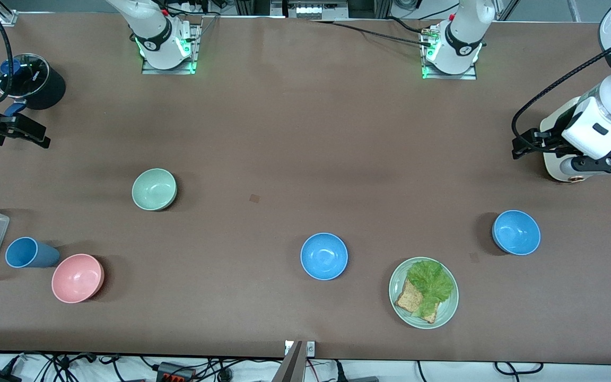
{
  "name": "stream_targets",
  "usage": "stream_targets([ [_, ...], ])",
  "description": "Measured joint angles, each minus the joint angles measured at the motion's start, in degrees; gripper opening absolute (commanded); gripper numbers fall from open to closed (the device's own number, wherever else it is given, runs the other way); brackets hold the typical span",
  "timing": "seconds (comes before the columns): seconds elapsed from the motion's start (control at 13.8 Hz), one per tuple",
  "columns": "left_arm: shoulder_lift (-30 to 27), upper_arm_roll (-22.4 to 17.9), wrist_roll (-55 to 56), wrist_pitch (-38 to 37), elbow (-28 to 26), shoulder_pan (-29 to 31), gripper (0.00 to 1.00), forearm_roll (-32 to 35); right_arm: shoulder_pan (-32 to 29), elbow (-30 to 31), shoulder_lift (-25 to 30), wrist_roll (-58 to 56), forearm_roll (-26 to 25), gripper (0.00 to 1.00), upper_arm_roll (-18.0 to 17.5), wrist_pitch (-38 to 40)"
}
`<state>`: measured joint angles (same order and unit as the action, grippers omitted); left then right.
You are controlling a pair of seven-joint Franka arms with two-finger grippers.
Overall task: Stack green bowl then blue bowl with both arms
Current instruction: 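Move the right gripper toward the pale green bowl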
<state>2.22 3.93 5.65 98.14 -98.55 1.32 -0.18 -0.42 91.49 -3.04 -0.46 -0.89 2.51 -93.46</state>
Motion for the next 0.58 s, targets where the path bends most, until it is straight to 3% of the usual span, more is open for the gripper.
stream_targets([
  [0.58,0.6,0.0,-0.2,0.0,0.4,0.0,1.00,0.0,0.0,0.2,-0.3,-0.1,0.0,1.00,0.0,-0.2],
])
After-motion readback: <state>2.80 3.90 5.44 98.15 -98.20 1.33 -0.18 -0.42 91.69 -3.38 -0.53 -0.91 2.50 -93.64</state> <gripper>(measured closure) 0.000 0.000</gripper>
